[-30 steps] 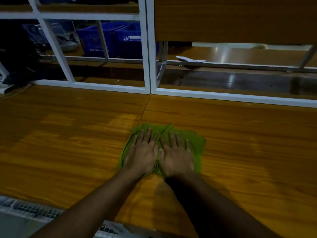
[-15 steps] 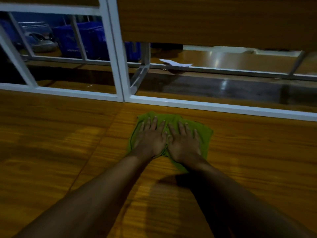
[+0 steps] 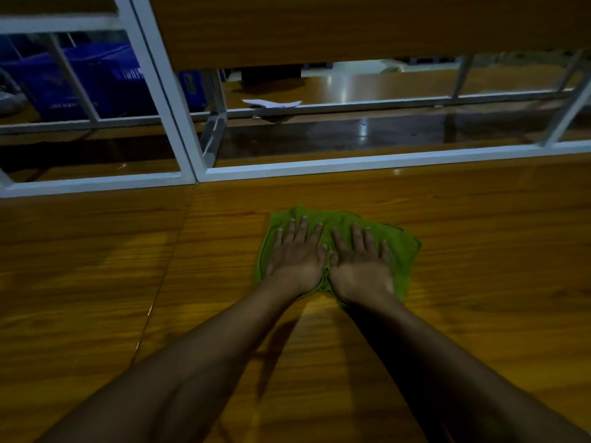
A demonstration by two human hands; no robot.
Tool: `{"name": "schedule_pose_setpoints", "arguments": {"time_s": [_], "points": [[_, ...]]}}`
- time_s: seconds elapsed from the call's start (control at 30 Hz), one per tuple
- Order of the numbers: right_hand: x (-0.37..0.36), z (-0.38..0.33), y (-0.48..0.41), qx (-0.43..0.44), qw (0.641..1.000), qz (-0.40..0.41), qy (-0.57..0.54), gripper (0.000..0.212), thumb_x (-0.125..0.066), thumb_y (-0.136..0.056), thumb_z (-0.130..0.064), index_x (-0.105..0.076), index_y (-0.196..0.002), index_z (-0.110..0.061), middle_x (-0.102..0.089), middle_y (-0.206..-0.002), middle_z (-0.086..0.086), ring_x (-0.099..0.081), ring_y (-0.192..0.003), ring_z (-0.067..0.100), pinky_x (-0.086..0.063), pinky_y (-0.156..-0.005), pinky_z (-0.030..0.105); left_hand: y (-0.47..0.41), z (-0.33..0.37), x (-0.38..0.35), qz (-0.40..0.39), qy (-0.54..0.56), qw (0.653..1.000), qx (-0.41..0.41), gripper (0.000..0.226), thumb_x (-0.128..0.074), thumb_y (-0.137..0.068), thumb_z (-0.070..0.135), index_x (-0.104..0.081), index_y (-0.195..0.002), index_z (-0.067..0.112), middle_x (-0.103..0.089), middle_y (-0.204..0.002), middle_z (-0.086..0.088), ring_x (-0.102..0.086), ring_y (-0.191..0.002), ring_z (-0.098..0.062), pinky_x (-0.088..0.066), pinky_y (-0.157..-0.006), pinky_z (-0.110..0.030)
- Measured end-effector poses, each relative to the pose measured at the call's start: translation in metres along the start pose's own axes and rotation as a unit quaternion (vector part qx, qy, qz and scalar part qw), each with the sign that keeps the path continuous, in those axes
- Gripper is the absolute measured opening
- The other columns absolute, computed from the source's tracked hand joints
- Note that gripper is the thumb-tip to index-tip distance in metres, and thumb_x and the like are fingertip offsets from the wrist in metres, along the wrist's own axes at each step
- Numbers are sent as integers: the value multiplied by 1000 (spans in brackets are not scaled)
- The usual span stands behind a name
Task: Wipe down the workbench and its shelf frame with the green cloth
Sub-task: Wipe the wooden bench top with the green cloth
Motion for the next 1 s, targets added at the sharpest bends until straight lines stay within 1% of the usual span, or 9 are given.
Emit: {"name": "schedule_pose_setpoints", "arguments": {"time_s": [0.07,0.13,0.23,0.4,0.47,0.57,0.67,0.73,1.0], "points": [[-1,-12,19,-3,1000,1,5,63,-3,-97,-51,-5,-157,-32,0,-165,10,2,-152,29,-1,-119,56,22,-6,1,12,3,1000,-5,58,-13,-103,49,-3,-156,29,8,-164,-3,9,-150,-24,2,-121,-47],[-2,-26,33,-3,1000,-2,0,62,-6,-98,-51,-4,-157,-32,1,-165,11,3,-151,29,0,-119,57,46,-16,3,28,-7,1000,-3,58,-14,-103,48,-4,-156,27,5,-164,-4,6,-150,-25,-1,-121,-48],[-5,-55,45,20,1000,-12,-10,60,-11,-101,-52,-1,-157,-33,5,-165,11,7,-151,29,2,-119,56,74,-40,8,49,-18,998,27,57,-18,-103,46,-6,-156,28,1,-164,-4,2,-150,-26,-3,-121,-48],[-11,-102,38,67,997,-38,-15,59,-9,-102,-52,2,-157,-33,10,-164,9,11,-151,28,5,-119,56,89,-86,13,53,-25,995,86,58,-17,-103,47,-3,-156,29,4,-164,-3,4,-150,-26,-1,-121,-49],[-15,-118,29,92,995,-41,-8,61,-2,-100,-54,3,-157,-33,11,-164,9,12,-151,28,5,-119,56,87,-101,14,60,-30,993,101,58,-17,-103,48,-2,-156,28,3,-164,-4,3,-150,-27,-2,-120,-49],[-18,-141,12,135,990,-33,-13,78,18,-83,-56,1,-156,-33,8,-165,8,11,-151,27,4,-119,55,79,-125,19,64,-36,989,127,58,-14,-102,48,0,-155,30,5,-164,-5,4,-150,-27,0,-121,-48],[-23,-165,-18,165,984,-58,-14,62,2,-98,-52,1,-156,-33,11,-164,7,13,-151,26,6,-119,54,60,-155,25,55,-22,986,154,57,-10,-102,49,2,-155,31,9,-163,-3,7,-150,-25,2,-121,-46],[-24,-181,-41,182,981,-71,-6,58,-6,-102,-49,2,-157,-33,13,-164,6,15,-150,26,7,-119,54,44,-174,29,52,-22,984,169,57,-8,-102,50,3,-155,31,10,-163,-3,8,-150,-24,1,-121,-45],[-25,-202,-137,241,968,-73,20,60,-6,-101,-52,-1,-157,-31,9,-165,7,9,-151,26,5,-119,54,-35,-207,40,75,-44,978,191,59,-7,-103,48,-2,-156,23,1,-163,-10,-2,-150,-30,-2,-121,-45]]}}
Point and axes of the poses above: each hand's wrist, its own y-axis away from the middle knuckle, its own x-axis out of the back of the hand, z = x × y, the point moved 6 cm from there along -y, towards the middle knuckle
